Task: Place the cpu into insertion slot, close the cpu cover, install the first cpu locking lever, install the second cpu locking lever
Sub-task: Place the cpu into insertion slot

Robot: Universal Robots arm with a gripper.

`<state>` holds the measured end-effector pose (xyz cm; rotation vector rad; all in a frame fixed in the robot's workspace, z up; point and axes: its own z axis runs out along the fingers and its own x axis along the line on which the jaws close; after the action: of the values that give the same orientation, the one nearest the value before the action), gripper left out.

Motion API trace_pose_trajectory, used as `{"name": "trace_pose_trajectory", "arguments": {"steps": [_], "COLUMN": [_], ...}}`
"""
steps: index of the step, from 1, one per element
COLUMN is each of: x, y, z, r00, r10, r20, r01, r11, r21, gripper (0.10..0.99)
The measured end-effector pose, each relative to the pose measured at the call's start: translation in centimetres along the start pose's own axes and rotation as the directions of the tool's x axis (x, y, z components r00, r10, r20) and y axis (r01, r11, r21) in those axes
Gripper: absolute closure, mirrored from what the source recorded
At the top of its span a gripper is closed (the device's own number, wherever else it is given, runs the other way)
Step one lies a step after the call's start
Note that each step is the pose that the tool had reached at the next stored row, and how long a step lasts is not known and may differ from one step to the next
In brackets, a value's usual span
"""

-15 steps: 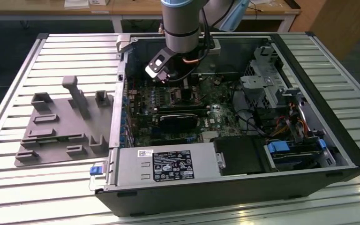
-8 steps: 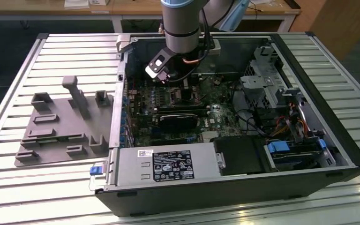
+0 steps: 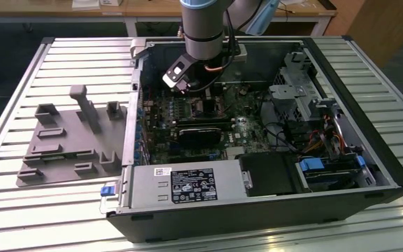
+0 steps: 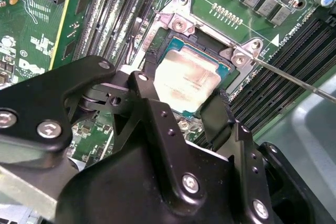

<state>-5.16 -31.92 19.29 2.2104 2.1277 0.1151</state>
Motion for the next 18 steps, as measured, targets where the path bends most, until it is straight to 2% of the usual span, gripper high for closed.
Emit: {"name": "trace_pose_trajectory", "arguments": {"steps": [6, 18], "x": [0.0, 0.01], "y": [0.0, 0.11], "z": [-0.03, -1.04], "r00": [1.0, 1.0], "r10": [0.0, 0.0], "r20": [0.0, -0.0001], "r01": [0.0, 0.0], "r11": [1.0, 1.0], "r21": [0.0, 0.0], "gripper": [0.475, 0.475]}}
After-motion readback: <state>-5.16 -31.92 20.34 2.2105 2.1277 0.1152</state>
